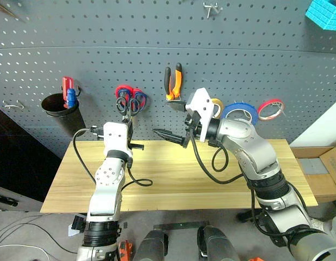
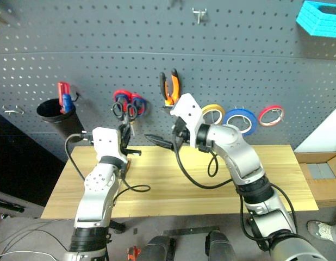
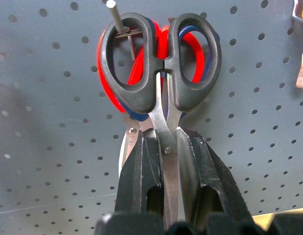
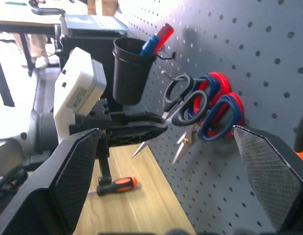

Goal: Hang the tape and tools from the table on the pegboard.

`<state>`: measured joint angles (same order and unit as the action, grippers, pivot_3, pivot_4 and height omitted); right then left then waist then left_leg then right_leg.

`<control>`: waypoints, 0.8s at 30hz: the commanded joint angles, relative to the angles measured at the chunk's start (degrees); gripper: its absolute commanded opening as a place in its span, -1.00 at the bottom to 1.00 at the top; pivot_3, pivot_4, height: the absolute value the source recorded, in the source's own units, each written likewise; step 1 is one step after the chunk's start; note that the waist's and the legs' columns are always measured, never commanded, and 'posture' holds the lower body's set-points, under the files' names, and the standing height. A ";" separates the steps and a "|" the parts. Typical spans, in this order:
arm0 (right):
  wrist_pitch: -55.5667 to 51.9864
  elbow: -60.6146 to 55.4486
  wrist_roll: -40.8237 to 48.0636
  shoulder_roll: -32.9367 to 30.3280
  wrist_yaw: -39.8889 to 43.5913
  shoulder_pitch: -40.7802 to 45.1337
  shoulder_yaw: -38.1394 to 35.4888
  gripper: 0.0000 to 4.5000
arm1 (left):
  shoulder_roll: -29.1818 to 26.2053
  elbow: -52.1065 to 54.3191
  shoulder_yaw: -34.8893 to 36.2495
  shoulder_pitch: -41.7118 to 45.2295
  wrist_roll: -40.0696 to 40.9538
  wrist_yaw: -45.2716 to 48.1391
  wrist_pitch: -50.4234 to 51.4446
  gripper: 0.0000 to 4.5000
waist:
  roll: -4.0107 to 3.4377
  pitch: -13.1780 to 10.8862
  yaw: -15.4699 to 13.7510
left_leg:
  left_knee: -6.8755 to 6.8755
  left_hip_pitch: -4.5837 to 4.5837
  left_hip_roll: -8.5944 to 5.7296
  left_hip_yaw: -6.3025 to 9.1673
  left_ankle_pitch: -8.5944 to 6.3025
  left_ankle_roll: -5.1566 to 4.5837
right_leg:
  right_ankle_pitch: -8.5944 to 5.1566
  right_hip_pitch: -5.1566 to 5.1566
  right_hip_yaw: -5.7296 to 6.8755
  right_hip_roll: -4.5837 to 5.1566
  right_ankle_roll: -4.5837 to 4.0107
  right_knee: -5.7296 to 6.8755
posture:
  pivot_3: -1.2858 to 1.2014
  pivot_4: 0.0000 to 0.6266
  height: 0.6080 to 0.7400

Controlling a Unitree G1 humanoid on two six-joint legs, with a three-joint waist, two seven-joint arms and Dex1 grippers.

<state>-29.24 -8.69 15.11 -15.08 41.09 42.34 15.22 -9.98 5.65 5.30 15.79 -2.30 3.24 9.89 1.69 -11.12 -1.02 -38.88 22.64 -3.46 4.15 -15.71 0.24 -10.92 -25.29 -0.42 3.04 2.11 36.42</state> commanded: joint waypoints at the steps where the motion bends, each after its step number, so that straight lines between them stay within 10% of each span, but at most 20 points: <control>1: 0.82 -2.33 -0.19 -0.11 -0.05 0.10 -0.30 1.00 | 0.02 -1.57 0.54 2.41 0.57 -0.46 0.60 -0.93 | -0.01 0.01 0.10 | 0.00 -0.01 0.00 0.00 0.00 0.00 | 0.00 0.00 0.00 0.00 0.00 0.01 | 0.03 -0.59 1.00; 8: -0.41 -3.45 -0.14 -0.50 -0.18 -0.62 -0.69 1.00 | 1.92 -4.27 2.96 4.30 2.97 -2.25 5.14 -0.93 | 0.00 0.05 0.82 | -0.03 -0.12 -0.01 -0.08 -0.01 -0.01 | 0.00 0.01 -0.10 0.02 0.00 0.20 | 0.02 -0.57 1.00; 17: -6.10 -7.93 2.93 -1.46 1.04 -2.97 -0.78 1.00 | -1.12 -2.61 5.92 -1.42 5.69 -0.32 16.29 0.33 | 0.00 -0.03 1.86 | -0.02 -0.30 0.01 -0.20 -0.13 -0.23 | -0.02 0.00 -0.24 0.01 -0.01 0.39 | 0.01 -0.35 1.00; 24: -13.54 -15.86 6.93 -5.80 4.61 -9.92 3.37 1.00 | -4.03 -4.62 8.60 -5.23 9.97 3.46 28.36 0.33 | -0.05 -1.13 2.52 | -0.03 -0.31 0.01 -0.15 -0.14 -0.30 | -0.10 0.06 -0.16 0.04 -0.04 0.39 | 0.02 -0.16 1.00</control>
<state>-42.27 -21.02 20.91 -20.64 45.18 32.33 18.10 -13.52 -0.15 13.31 9.85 6.11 5.75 37.99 1.65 -12.25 1.50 -38.92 22.33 -3.45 4.00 -15.84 -0.07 -11.02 -25.22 -0.56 3.11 2.07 36.81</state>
